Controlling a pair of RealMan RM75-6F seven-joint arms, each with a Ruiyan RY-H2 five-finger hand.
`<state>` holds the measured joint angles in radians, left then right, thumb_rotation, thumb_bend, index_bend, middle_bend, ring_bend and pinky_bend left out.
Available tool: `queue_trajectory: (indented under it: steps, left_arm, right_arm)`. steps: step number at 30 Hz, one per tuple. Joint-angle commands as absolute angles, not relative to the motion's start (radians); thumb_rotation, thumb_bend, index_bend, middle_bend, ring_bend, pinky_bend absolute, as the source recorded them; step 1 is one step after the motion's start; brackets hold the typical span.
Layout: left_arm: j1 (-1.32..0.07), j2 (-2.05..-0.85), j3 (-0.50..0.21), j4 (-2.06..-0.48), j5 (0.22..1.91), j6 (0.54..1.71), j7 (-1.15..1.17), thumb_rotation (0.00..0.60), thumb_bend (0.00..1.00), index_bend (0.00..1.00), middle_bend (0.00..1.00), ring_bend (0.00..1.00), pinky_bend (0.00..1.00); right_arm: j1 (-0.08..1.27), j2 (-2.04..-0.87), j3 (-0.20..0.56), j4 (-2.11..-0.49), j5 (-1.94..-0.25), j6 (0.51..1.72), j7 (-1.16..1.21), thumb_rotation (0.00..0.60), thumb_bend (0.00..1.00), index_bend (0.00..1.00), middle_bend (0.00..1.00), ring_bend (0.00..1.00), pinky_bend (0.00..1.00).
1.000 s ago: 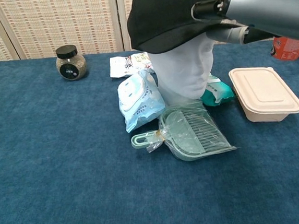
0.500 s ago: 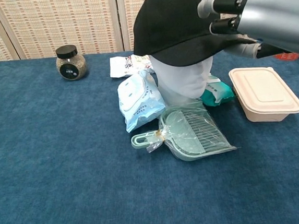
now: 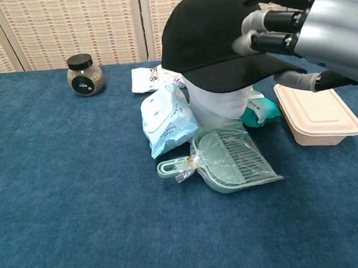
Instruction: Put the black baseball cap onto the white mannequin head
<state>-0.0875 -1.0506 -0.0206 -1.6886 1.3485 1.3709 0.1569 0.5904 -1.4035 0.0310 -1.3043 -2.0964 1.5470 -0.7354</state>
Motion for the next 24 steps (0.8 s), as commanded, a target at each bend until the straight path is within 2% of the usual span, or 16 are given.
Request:
queue_trajectory:
  steps: [1,5,11,16,21,24]
  left_arm:
    - [-0.088,-1.051,-0.021,-1.689,1.348,1.370,0.158,0.600,0.02,0.28,0.24,0.16,0.41]
    - [-0.089,-1.052,-0.021,-1.688,1.346,1.367,0.161,0.600,0.02,0.28,0.24,0.16,0.41]
    - [-0.088,-1.050,-0.021,-1.689,1.344,1.369,0.158,0.600,0.02,0.28,0.24,0.16,0.41]
    - [-0.087,-1.048,-0.021,-1.691,1.346,1.371,0.158,0.600,0.02,0.28,0.24,0.16,0.41]
    - [-0.085,-1.046,-0.024,-1.694,1.344,1.377,0.159,0.600,0.02,0.28,0.24,0.16,0.41]
    - [-0.084,-1.045,-0.026,-1.695,1.341,1.380,0.159,0.600,0.02,0.28,0.24,0.16,0.41]
  right_arm:
    - [0.573,-1.396,0.030,-1.328,-2.077,1.534,-0.744,0.600,0.20,0.00,0.33,0.20,0.33]
    - [0.555,-1.392,0.029,-1.350,-2.054,1.520,-0.742,0.600,0.13,0.00,0.31,0.19,0.33]
    - [0.506,-1.363,0.027,-1.410,-2.021,1.524,-0.777,0.600,0.12,0.00,0.28,0.17,0.31]
    - [0.425,-1.303,0.019,-1.529,-1.971,1.545,-0.847,0.600,0.12,0.00,0.26,0.16,0.30]
    - [0.362,-1.202,0.011,-1.656,-1.896,1.527,-0.881,0.600,0.07,0.00,0.26,0.16,0.30]
    - [0.310,-1.168,0.012,-1.708,-1.822,1.549,-0.847,0.600,0.07,0.00,0.26,0.16,0.30]
